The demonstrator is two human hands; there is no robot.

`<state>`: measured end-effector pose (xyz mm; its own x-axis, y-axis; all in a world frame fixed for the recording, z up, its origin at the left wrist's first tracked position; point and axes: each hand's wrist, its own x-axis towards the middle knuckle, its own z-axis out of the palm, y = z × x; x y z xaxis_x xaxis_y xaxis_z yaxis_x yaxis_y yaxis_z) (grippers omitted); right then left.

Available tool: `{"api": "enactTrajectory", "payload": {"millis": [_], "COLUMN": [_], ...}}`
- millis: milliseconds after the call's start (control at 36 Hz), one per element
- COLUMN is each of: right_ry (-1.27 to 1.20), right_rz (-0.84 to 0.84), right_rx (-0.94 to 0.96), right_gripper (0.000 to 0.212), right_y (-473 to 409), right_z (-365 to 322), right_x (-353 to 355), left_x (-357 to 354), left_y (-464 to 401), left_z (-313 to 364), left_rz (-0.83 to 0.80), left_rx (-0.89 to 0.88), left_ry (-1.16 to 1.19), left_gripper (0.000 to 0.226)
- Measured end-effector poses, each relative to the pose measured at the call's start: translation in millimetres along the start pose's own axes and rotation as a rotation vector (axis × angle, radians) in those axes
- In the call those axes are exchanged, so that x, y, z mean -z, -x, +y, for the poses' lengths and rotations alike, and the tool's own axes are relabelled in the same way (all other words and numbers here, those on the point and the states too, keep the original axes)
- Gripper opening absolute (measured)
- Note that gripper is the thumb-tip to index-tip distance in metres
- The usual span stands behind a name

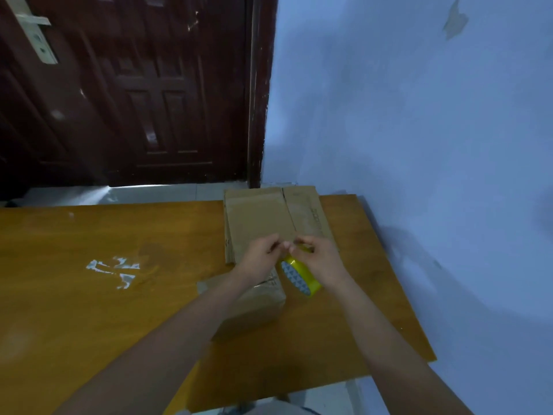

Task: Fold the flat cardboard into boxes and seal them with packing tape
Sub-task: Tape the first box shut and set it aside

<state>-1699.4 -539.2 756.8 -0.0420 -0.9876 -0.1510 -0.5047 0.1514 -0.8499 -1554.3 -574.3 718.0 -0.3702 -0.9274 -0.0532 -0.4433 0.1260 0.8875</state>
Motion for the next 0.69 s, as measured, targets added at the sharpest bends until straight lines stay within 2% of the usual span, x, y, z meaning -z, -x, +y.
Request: {"api": "enactTrajectory", "payload": {"millis": [56, 111, 139, 194, 250, 278, 333, 444, 556, 611, 694], "right_ry": [-0.052, -0.059, -0.093, -0.259, -0.348, -0.358, -0.366, -0.433, -0.438, -0.426, -0.295], "right_rz": [-0.021, 0.018, 0.039, -0.006, -0.105, -0.157, -0.185, -0.045, -0.001, 0.03, -0.027], "right_rx": [-0.017, -0.056, -0.078, -0.038, 0.038, 0.077, 0.137, 0.188, 0.098, 0.027, -0.073], "right_gripper": [0.06, 0.064, 0.056, 0.027, 0.018, 0.015, 0.022, 0.041, 0.012, 0.015, 0.024], "right_y": [4, 10, 14, 21, 29, 31, 32, 27, 27, 29, 36], "right_z": [-5, -12, -17, -19, -21, -21, -21, -19, -13, -9, -2], "right_x": [2, 6, 9, 15, 18, 19, 20, 18, 9, 1, -7], "left_x": [2, 6, 9, 14, 19, 21, 25, 25, 22, 25, 33], "left_y": [-4, -6, -8, -13, -17, -19, -23, -29, -44, -53, -61], "left_z": [-1, 4, 9, 17, 23, 24, 24, 22, 26, 24, 9], "left_rz": [0.03, 0.077, 0.101, 0.1, 0.028, -0.032, -0.162, -0.327, -0.127, -0.053, -0.034], "left_rx": [0.03, 0.123, 0.203, 0.365, 0.486, 0.527, 0.569, 0.622, 0.479, 0.431, 0.409], "left_ry": [0.035, 0.17, 0.276, 0.49, 0.627, 0.65, 0.659, 0.572, 0.327, 0.28, 0.173], "left_gripper": [0.029, 0.03, 0.03, 0.025, 0.02, 0.025, 0.036, 0.035, 0.033, 0.037, 0.038]}}
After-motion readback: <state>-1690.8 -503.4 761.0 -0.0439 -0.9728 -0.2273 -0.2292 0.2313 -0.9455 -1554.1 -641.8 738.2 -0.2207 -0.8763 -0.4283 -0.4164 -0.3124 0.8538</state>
